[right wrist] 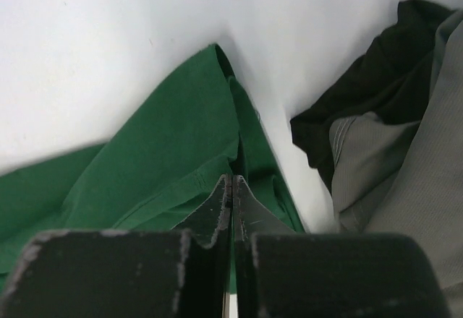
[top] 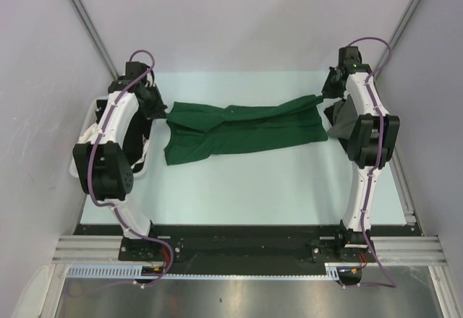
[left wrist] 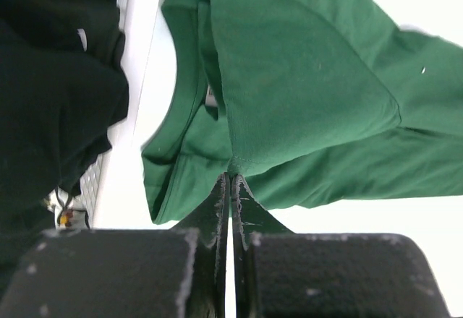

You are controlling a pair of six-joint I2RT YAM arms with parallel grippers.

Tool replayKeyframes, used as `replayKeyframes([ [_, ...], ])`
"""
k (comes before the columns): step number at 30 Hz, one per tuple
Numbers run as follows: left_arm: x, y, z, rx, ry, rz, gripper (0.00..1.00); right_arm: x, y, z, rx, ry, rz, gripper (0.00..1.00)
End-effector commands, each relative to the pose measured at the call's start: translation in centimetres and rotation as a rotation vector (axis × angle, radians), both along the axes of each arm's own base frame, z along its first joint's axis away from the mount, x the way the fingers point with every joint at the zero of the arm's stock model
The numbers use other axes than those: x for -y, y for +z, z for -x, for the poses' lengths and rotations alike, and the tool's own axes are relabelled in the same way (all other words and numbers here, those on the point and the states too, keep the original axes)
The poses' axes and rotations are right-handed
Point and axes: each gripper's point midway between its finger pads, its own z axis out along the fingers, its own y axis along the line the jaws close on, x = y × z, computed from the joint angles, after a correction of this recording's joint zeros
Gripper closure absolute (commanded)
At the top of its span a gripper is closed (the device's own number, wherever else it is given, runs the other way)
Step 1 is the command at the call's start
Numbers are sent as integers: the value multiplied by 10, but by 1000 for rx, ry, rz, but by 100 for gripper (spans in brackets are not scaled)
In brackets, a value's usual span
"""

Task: Fold and stack the t-shirts

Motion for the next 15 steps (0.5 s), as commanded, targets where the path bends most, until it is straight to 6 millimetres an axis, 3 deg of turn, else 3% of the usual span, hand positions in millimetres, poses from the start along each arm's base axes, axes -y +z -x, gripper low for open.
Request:
replayKeyframes([
  [1,2,30,14,71,-26,-5,100,-8,19,16,-17,17,-29,100],
  [15,4,24,44,47,-39,-4,100,-10,-1,33,-114,19,-22,100],
])
